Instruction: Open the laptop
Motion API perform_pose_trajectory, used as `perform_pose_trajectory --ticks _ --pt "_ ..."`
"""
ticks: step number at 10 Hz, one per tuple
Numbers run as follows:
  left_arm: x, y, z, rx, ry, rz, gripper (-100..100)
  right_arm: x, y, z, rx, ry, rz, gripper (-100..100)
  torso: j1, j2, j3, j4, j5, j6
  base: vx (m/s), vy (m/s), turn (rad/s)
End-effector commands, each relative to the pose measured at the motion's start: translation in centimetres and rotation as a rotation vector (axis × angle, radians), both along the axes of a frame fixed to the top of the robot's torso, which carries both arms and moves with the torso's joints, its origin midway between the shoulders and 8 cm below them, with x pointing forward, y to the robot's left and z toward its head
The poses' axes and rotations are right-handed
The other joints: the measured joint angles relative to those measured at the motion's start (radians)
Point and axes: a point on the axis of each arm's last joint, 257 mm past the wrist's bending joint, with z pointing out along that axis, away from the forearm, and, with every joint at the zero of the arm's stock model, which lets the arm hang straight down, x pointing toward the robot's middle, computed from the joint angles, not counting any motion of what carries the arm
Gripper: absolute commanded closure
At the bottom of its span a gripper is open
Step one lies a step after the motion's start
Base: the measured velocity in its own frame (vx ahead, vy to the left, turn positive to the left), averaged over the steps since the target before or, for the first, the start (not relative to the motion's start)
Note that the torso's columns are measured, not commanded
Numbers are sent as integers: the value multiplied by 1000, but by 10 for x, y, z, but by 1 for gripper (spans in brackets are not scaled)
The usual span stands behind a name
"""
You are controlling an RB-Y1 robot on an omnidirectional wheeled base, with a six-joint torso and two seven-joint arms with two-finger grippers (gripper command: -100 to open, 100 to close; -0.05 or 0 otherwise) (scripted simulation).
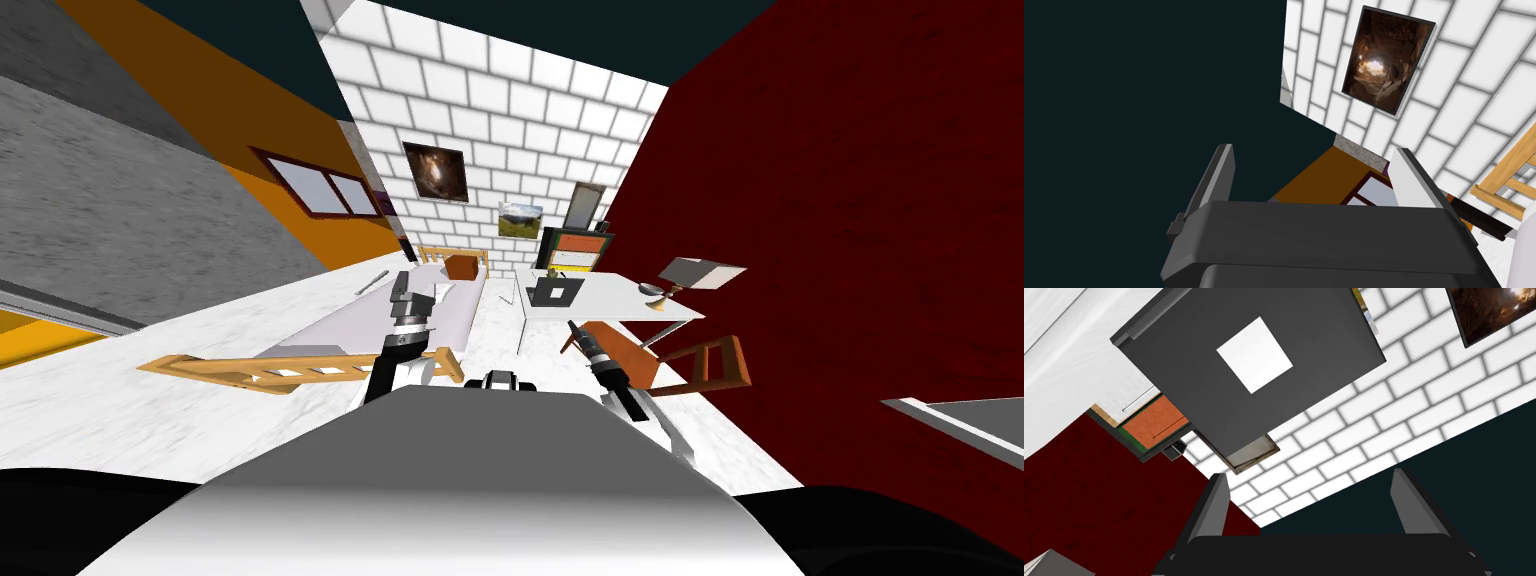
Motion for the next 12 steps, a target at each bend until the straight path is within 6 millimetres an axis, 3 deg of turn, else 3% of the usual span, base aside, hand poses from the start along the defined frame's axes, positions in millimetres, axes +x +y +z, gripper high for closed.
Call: perform_pose_trajectory --ticks 1,2,4,5,6,7,9,10,11,12 --pt "0 0 0 0 0 0 0 1 -28 -25 -165 68 -17 -100 1 0 0 0 0 1 -35 -35 139" --pt "0 0 0 0 0 0 0 0 -29 -27 -165 72 -20 -100 1 0 0 0 0 0 -26 -29 154" --pt "0 0 0 0 0 0 0 -4 -67 -49 -351 144 -39 -100 1 0 0 0 0 0 -41 -34 319" --pt "0 0 0 0 0 0 0 -4 -70 -50 -364 150 -38 -100 0 1 1 0 0 0 -46 -29 107" --pt "0 0 0 0 0 0 0 -6 -92 -59 -462 185 -45 -100 1 1 1 0 0 2 -38 -20 241" --pt "0 0 0 0 0 0 0 -6 -93 -59 -465 186 -45 -100 1 0 0 0 0 0 -29 -18 123" --pt "0 0 0 0 0 0 0 -10 -134 -70 -652 248 -57 -100 1 0 0 0 0 0 -44 -8 291" --pt "0 0 0 0 0 0 0 -11 -139 -70 -667 256 -56 -100 1 0 0 0 0 0 -37 -8 131" --pt "0 0 0 0 0 0 0 -11 -159 -71 -762 281 -58 -100 1 0 0 0 0 1 -35 -3 213" --pt "0 0 0 0 0 0 0 -12 -163 -73 -767 289 -60 -100 1 0 0 0 0 0 -28 1 118"
